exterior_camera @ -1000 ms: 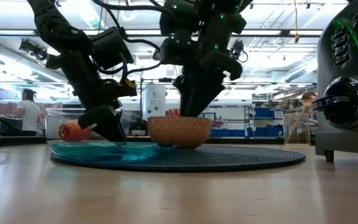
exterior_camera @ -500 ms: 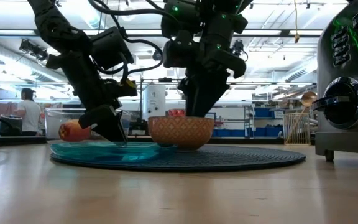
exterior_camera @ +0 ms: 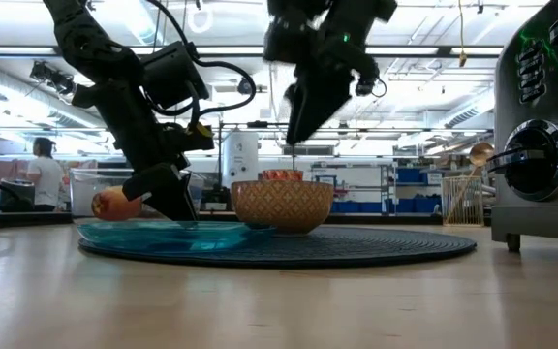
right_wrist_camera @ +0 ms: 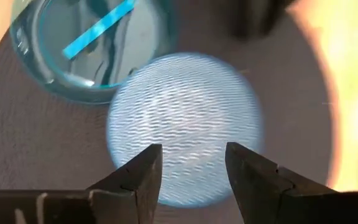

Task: Arrange a breakfast setting
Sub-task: Pour the cereal from the box into the bowl

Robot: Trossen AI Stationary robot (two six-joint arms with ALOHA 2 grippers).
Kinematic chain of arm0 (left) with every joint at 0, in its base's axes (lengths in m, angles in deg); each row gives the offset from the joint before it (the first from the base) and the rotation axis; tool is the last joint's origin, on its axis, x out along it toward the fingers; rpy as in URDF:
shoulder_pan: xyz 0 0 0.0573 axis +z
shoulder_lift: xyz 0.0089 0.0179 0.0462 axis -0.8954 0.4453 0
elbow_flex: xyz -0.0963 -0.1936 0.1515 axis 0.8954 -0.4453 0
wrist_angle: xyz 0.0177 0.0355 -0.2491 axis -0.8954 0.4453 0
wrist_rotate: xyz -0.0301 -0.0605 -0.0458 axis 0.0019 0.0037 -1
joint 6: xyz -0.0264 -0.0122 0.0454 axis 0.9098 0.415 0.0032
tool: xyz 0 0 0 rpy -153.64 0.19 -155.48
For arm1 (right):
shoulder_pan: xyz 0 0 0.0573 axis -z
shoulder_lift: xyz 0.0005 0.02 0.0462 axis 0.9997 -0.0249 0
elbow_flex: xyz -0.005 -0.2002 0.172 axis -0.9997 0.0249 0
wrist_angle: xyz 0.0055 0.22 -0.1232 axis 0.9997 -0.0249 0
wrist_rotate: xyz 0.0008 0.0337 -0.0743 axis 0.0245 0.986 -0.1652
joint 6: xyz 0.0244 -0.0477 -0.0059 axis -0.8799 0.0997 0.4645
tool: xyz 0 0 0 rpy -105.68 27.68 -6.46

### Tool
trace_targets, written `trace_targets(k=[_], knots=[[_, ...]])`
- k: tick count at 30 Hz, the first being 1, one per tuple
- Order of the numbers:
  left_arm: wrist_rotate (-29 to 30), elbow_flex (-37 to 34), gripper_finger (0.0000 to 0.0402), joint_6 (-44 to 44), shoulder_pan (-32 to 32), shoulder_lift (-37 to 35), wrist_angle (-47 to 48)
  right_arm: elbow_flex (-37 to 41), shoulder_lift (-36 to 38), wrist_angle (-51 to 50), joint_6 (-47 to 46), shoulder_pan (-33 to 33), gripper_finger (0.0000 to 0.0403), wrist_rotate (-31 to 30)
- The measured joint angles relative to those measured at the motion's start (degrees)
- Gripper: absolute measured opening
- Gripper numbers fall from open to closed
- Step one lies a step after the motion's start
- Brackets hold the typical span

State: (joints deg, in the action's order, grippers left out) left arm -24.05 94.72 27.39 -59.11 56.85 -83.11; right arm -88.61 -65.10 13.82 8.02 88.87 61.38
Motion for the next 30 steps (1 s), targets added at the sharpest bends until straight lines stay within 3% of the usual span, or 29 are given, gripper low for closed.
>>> trace_targets(k=[5,13,19,23,30], knots=[[-0.2,-0.2,0.0105,0.2,-0.2,-2.1,1.1,0.0,6.3,-1.4,-5.9,0.9,0.0183,-4.6],[-0.7,-0.3,0.0105,1.5,-0.2,-9.9,3.5,0.0,13.2,-2.1,-11.8,2.8,0.0195,-5.0],[-7.8,1.2,0.0109,9.1,-0.2,-18.7,4.9,0.0,15.8,-2.5,-13.0,3.2,0.0203,-6.0],[-13.4,9.0,0.0121,21.6,-0.1,-23.9,8.5,0.0,16.0,-2.6,-15.8,3.1,0.0205,-10.3],[-19.7,29.1,0.0142,14.5,-2.8,-25.3,24.4,1.9,15.9,-2.2,-18.0,3.1,0.0223,-14.2]])
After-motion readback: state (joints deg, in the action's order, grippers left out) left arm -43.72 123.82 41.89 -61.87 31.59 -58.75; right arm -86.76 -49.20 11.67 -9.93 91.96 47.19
